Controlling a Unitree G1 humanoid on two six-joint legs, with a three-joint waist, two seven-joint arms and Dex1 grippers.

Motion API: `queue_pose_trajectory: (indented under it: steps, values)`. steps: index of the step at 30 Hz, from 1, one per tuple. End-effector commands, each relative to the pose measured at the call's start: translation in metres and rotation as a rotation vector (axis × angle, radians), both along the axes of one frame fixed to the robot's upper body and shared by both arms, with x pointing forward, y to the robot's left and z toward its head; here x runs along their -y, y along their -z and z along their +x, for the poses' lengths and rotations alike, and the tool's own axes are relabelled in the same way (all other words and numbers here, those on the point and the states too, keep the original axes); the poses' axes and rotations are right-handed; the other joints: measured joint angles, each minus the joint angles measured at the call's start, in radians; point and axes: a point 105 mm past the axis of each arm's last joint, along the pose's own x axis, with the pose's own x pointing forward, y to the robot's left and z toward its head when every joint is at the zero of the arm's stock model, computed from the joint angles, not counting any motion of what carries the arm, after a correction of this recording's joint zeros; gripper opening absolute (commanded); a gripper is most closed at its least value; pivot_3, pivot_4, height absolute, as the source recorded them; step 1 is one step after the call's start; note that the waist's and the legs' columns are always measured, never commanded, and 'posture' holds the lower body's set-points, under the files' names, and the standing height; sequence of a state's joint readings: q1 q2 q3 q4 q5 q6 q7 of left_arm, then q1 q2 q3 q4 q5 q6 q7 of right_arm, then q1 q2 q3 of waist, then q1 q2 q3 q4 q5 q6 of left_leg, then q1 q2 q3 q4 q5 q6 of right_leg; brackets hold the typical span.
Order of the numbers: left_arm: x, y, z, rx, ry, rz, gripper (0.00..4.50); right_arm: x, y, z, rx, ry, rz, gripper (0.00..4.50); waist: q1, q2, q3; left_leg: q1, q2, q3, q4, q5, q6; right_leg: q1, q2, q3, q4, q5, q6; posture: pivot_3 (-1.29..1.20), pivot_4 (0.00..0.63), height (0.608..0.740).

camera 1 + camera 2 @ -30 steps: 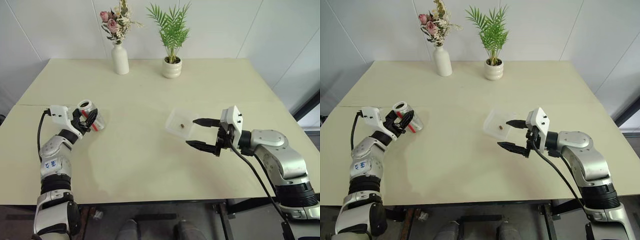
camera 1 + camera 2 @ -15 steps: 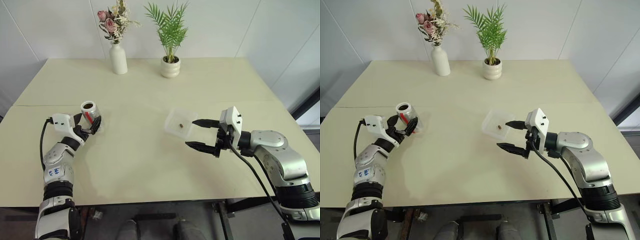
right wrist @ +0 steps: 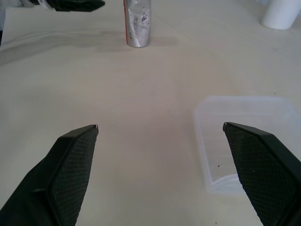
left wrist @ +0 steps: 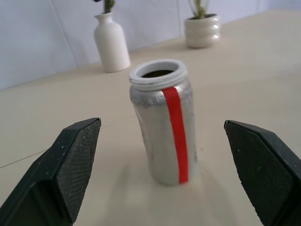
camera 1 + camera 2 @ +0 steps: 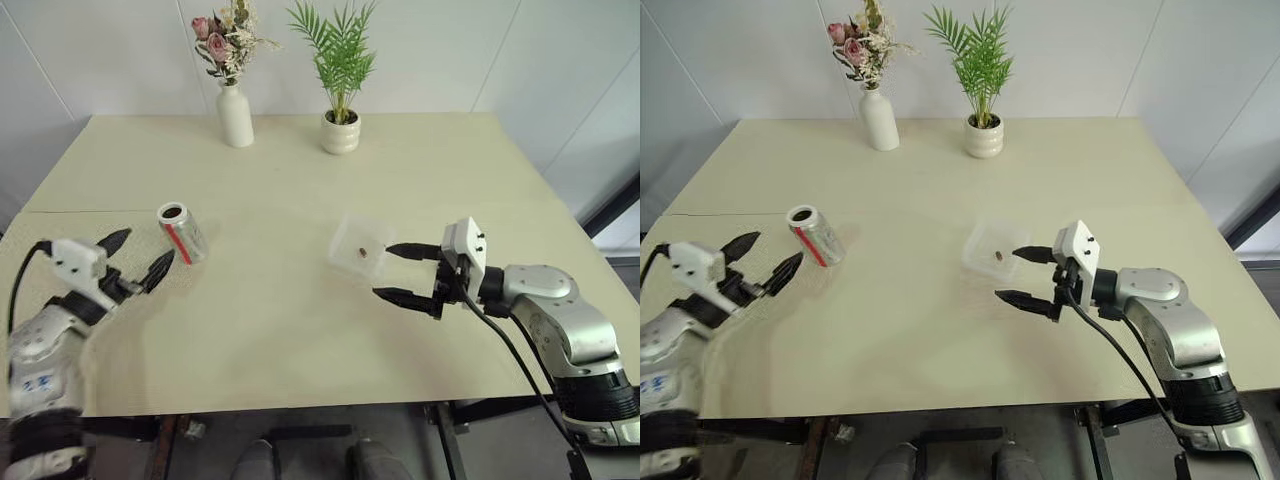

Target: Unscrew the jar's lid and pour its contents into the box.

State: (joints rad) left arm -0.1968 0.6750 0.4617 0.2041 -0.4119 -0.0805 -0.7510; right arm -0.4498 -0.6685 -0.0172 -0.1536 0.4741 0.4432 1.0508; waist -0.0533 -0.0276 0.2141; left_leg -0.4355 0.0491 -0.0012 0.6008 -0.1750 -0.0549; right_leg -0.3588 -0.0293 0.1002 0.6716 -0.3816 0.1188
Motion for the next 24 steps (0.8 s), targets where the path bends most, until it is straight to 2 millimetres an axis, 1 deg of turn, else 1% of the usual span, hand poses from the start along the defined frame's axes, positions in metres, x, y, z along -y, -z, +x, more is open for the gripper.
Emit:
queue_pose_trajectory:
  steps: [1, 4, 7, 10, 12, 14, 16, 17, 19, 21, 22, 24]
  values:
    - [0.019, -0.023, -0.018, 0.045, 0.134, 0.046, 4.49, 0.012, -0.018, -0.007, 0.056, 0.004, -0.001, 4.5, 0.004, 0.0, 0.0, 0.0, 0.0, 0.0, -0.001, 0.0, 0.0, 0.001, 0.0, 0.0, -0.002, 0.0, 0.0, 0.0, 0.15, 0.74]
    - [0.035, -0.023, -0.022, 0.018, 0.23, 0.058, 4.49, 0.017, -0.018, -0.009, 0.054, 0.013, -0.017, 4.5, 0.008, 0.0, 0.0, 0.0, 0.0, 0.001, -0.004, 0.001, 0.002, 0.001, -0.003, -0.001, -0.006, 0.001, -0.001, 0.0, 0.15, 0.74]
    - [0.056, -0.02, -0.024, -0.009, 0.334, 0.064, 4.49, 0.019, -0.018, -0.011, 0.054, 0.016, -0.023, 4.5, 0.004, 0.0, 0.0, 0.0, 0.0, 0.002, -0.006, 0.001, 0.002, 0.001, -0.003, 0.0, -0.01, 0.002, -0.002, 0.0, 0.15, 0.74]
    - [0.096, -0.019, -0.028, -0.06, 0.558, 0.069, 4.49, 0.025, -0.024, -0.017, 0.07, 0.02, -0.04, 4.5, 0.002, 0.0, 0.0, -0.001, 0.0, 0.002, -0.007, 0.001, 0.001, 0.0, -0.001, 0.0, -0.01, 0.002, -0.002, 0.0, 0.15, 0.74]
    - [0.109, -0.02, -0.027, -0.072, 0.633, 0.081, 4.49, 0.029, -0.029, -0.016, 0.098, 0.039, -0.049, 4.5, 0.002, 0.0, 0.0, -0.002, 0.0, 0.002, -0.007, 0.001, 0.001, -0.001, 0.0, 0.0, -0.01, 0.002, -0.002, 0.0, 0.15, 0.74]
    - [0.114, -0.021, -0.025, -0.075, 0.665, 0.116, 4.49, 0.031, -0.031, -0.017, 0.105, 0.036, -0.057, 4.5, 0.001, 0.0, 0.0, -0.001, 0.0, 0.002, -0.007, 0.001, 0.001, -0.001, 0.0, 0.0, -0.01, 0.002, -0.002, 0.0, 0.15, 0.74]
    - [0.111, -0.026, -0.023, -0.068, 0.663, 0.118, 4.49, 0.031, -0.034, -0.018, 0.109, 0.031, -0.067, 4.5, -0.006, 0.0, 0.0, -0.001, 0.0, 0.003, -0.007, 0.001, 0.001, -0.001, 0.001, 0.001, -0.01, 0.002, -0.002, 0.0, 0.15, 0.74]
    - [0.109, -0.028, -0.024, -0.071, 0.665, 0.11, 4.49, 0.032, -0.034, -0.018, 0.106, 0.029, -0.067, 4.5, -0.008, 0.0, 0.0, 0.0, 0.0, 0.004, -0.007, 0.001, 0.001, -0.001, 0.001, 0.002, -0.01, 0.002, -0.002, 0.0, 0.15, 0.74]
    - [0.103, -0.025, -0.03, -0.1, 0.669, 0.107, 4.49, 0.032, -0.032, -0.019, 0.09, 0.017, -0.084, 4.5, -0.012, 0.0, 0.0, 0.0, 0.001, 0.005, -0.007, 0.001, 0.001, -0.001, 0.002, 0.003, -0.01, 0.002, -0.002, 0.0, 0.15, 0.74]
    - [0.104, -0.021, -0.035, -0.114, 0.668, 0.114, 4.49, 0.033, -0.029, -0.019, 0.087, 0.02, -0.099, 4.5, -0.013, 0.0, 0.0, 0.0, 0.001, 0.005, -0.008, 0.001, 0.001, -0.001, 0.002, 0.003, -0.01, 0.002, -0.002, 0.0, 0.15, 0.74]
    - [0.107, -0.02, -0.037, -0.117, 0.669, 0.117, 4.49, 0.036, -0.028, -0.019, 0.088, 0.02, -0.108, 4.5, -0.013, 0.0, 0.0, 0.0, 0.001, 0.005, -0.008, 0.001, 0.001, -0.001, 0.002, 0.003, -0.01, 0.002, -0.002, 0.0, 0.15, 0.74]
    - [0.105, -0.018, -0.041, -0.129, 0.665, 0.124, 4.49, 0.035, -0.027, -0.02, 0.093, 0.017, -0.116, 4.5, -0.007, 0.0, 0.0, -0.001, 0.001, 0.005, -0.008, 0.0, 0.001, -0.002, 0.001, 0.003, -0.01, 0.001, -0.002, 0.0, 0.15, 0.74]
